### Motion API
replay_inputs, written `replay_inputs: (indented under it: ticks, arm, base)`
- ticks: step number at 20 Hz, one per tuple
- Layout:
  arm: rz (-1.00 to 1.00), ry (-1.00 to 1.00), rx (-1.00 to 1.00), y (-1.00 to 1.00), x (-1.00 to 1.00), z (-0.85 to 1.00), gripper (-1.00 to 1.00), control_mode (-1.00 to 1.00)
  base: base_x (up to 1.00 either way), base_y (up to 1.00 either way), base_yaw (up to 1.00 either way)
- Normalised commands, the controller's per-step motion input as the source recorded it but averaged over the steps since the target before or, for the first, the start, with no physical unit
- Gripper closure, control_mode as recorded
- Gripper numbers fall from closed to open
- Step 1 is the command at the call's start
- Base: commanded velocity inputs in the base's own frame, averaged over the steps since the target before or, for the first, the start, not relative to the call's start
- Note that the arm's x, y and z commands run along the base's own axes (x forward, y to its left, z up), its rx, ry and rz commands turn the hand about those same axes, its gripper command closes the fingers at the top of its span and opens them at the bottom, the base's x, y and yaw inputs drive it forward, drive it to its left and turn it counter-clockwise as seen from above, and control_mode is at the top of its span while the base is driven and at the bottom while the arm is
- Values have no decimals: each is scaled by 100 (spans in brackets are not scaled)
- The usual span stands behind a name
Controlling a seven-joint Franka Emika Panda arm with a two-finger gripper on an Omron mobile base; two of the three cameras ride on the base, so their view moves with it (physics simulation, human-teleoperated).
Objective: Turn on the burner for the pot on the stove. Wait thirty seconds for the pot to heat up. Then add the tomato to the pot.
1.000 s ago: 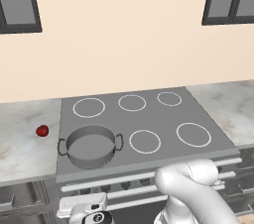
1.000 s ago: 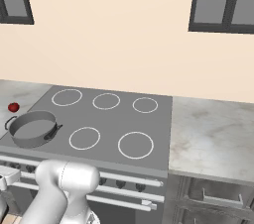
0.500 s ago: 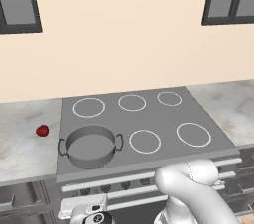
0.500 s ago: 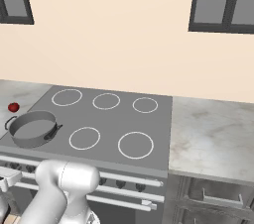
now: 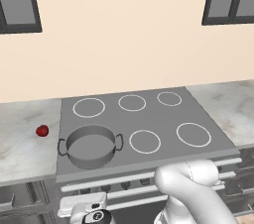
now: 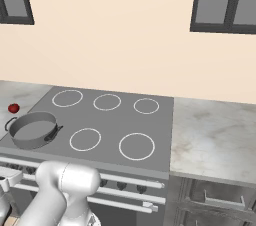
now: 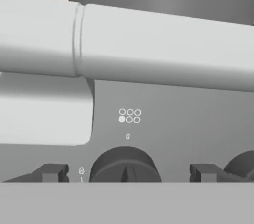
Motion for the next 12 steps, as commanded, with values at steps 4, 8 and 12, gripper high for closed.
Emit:
replay_inputs:
  ticks: [4,8,12]
  arm:
    - [0,0,-1,2,3,-1,-100,-100]
    - [0,0,0,1,0,0,100,-100]
    - [0,0,0,0,0,0,100,-100]
  base:
    - [0,0,0]
    - [0,0,0]
    - [0,0,0]
